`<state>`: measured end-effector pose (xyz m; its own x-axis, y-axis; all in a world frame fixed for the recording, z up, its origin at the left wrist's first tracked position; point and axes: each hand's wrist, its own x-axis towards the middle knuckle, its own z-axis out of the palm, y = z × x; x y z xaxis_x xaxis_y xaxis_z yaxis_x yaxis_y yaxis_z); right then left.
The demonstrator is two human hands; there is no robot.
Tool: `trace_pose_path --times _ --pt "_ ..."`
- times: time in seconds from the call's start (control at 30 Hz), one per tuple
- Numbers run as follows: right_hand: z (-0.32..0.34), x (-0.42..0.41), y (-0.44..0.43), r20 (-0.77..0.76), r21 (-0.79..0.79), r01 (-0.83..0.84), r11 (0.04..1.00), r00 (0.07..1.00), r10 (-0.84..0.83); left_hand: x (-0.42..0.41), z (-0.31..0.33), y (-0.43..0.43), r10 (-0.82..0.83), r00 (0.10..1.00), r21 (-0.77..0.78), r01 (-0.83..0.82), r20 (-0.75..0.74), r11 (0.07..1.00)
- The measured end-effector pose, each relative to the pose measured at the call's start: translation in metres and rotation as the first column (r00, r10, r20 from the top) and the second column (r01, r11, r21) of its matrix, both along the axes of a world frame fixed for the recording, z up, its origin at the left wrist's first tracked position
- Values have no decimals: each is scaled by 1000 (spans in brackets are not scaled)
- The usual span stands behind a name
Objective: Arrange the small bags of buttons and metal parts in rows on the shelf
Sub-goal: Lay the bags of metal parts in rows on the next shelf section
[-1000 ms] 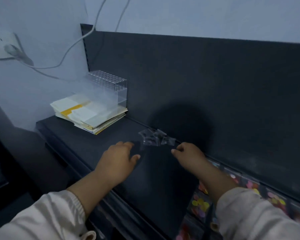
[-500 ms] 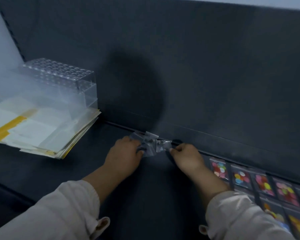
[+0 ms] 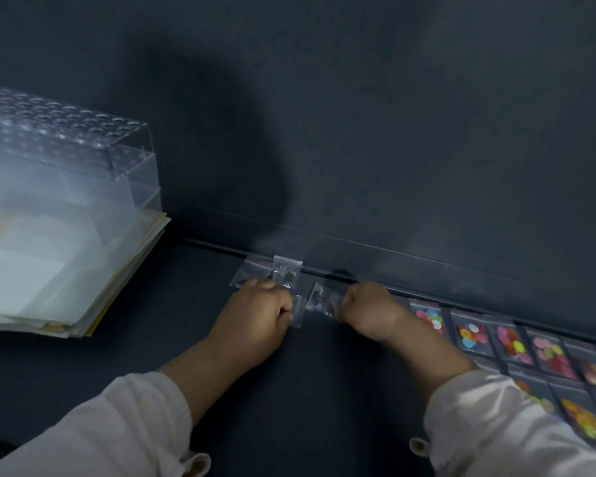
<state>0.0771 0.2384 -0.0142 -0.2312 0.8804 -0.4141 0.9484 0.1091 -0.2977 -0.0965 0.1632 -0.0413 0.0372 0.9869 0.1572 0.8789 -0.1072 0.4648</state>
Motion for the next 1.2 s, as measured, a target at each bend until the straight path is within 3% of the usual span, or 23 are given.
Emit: trace_pose_path --times 0.07,0.17,0.23,0.4,0.53,0.77,0.87,0.97,1.07,1.2 --pt "7 7 -6 26 -53 3 999 1000 -2 0 3 -1 118 992 -7 -119 -39 993" --pt "8 13 -9 -107 194 105 975 991 -85 1 6 -1 265 956 -81 -277 -126 958" --pt "3 9 -10 -218 280 117 953 974 -56 4 7 1 287 946 -103 -304 -150 947" --pt "-4 1 -14 -247 166 70 984 969 -27 4 8 8 252 967 -153 -253 -29 955" --pt "-2 6 -15 -185 46 72 996 981 -62 7 9 9 240 965 -250 -208 107 946" --pt "3 18 -28 -485 -122 211 970 840 -243 9 17 11 265 917 -365 -146 299 919" --pt "6 22 -36 -557 -179 209 961 784 -274 9 23 12 275 946 -443 -176 170 879" --pt "7 26 -42 -504 -149 174 973 834 -226 11 30 11 248 966 -504 -180 70 845" --pt "7 28 -49 -435 -117 154 981 880 -190 14 29 11 289 937 -474 -168 195 864" --pt "6 24 -57 -380 -17 180 984 909 -172 20 27 9 368 785 -502 -84 499 861"
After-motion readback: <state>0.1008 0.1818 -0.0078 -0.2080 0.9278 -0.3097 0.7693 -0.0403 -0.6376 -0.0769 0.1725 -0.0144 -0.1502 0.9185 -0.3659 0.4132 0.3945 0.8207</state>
